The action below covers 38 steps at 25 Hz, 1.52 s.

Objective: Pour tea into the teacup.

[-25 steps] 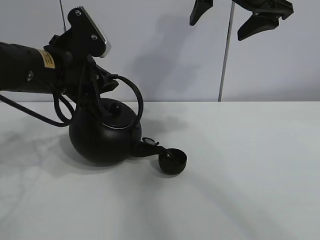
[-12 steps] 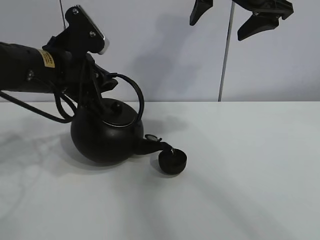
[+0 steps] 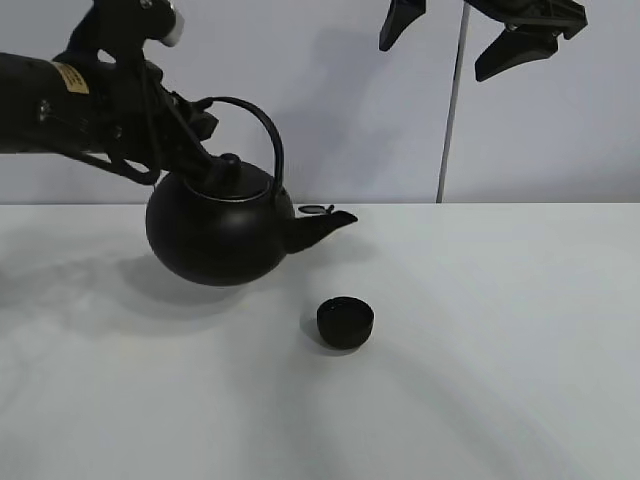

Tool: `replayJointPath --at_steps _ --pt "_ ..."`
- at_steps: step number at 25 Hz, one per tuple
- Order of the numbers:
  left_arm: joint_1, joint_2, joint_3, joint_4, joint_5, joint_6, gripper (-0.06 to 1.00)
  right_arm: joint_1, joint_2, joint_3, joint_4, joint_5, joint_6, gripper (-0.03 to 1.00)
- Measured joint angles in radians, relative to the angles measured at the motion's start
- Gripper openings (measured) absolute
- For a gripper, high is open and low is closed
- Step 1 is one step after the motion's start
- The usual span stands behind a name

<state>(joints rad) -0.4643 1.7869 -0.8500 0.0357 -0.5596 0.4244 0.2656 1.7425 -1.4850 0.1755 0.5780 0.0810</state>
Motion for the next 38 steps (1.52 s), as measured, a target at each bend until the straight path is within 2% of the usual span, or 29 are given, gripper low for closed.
replayJointPath --at_steps 6,10,12,18,24,38 --pt "0.000 -0.093 0.094 -0.186 -0.032 -0.002 0.11 0.000 0.000 0.000 0.000 0.000 0.000 0.69" --pt "0.000 -0.142 0.198 -0.284 -0.113 -0.038 0.11 0.000 0.000 0.000 0.000 0.000 0.000 0.69" --pt "0.000 -0.147 0.245 -0.305 -0.170 -0.063 0.11 0.000 0.000 0.000 0.000 0.000 0.000 0.69" --pt "0.000 -0.147 0.359 -0.315 -0.325 -0.085 0.11 0.000 0.000 0.000 0.000 0.000 0.000 0.69" --pt "0.000 -0.074 0.395 -0.308 -0.462 -0.099 0.11 0.000 0.000 0.000 0.000 0.000 0.000 0.69" --pt "0.000 0.050 0.395 -0.274 -0.495 -0.109 0.11 0.000 0.000 0.000 0.000 -0.001 0.000 0.69"
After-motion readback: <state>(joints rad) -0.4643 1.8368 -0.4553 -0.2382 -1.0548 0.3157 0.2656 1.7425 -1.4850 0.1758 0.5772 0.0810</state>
